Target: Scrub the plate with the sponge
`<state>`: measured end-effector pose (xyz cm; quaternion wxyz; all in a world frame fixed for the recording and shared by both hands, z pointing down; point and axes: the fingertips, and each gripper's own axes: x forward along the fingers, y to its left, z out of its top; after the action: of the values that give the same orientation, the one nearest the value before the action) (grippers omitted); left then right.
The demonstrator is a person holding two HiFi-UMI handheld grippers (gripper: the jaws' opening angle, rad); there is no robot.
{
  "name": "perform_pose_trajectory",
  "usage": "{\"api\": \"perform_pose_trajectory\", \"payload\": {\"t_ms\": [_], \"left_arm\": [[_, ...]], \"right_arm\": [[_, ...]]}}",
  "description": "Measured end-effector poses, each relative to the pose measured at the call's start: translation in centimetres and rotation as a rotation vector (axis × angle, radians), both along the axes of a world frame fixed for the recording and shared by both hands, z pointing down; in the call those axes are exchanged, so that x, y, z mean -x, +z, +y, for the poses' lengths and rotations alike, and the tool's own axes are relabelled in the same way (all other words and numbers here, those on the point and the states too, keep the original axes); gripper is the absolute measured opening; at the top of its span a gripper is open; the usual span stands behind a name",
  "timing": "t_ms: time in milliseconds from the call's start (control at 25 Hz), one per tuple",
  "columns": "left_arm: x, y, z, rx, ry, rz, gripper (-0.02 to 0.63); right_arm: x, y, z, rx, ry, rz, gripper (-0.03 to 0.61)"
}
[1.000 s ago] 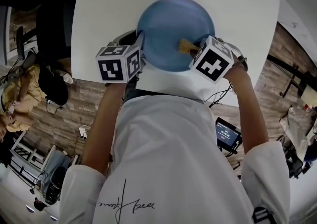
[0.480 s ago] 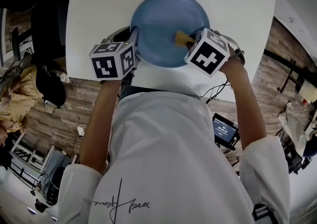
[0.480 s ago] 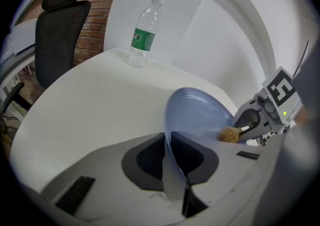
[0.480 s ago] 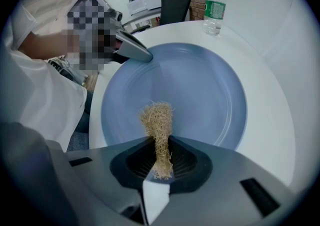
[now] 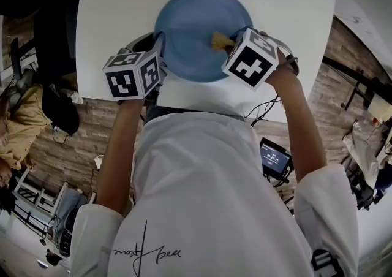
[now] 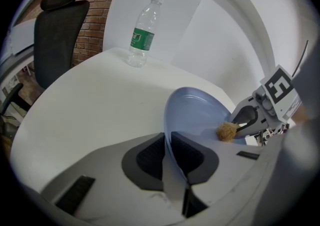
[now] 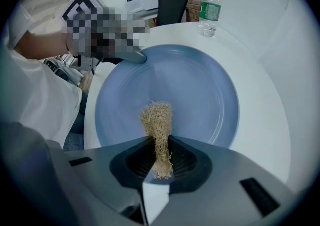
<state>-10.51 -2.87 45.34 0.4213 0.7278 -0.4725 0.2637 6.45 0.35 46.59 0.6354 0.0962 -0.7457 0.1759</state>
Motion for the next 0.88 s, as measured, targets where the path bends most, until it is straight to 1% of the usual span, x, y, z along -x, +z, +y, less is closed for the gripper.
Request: {"api": "perform_pose_trajectory", "payload": {"t_ms": [280,480,720,880], "left_arm": [[0.1,0.1,-0.1,0.0,0.001,0.004,0.041],[0.0,0.0,-0.1,0.0,0.006,0.006,0.041],[-0.1,0.1,0.0,-0.013,0.025,-0.022,0.051],[0.0,-0.1,-0.1,-0.014,0.026,-0.016,0.049]], "right_arm": [[0.0,0.1,-1.0,-0.033,0.021,-0.001,0.048],[0.1,0.0,-1.8,-0.074,0.034,-0.004,0.048],[0.0,0.1,-2.6,-0.113,0.044,0.003,0.048],[0.4,-0.1,-3.3,-0.14,0.049,0.007,0.048]]}}
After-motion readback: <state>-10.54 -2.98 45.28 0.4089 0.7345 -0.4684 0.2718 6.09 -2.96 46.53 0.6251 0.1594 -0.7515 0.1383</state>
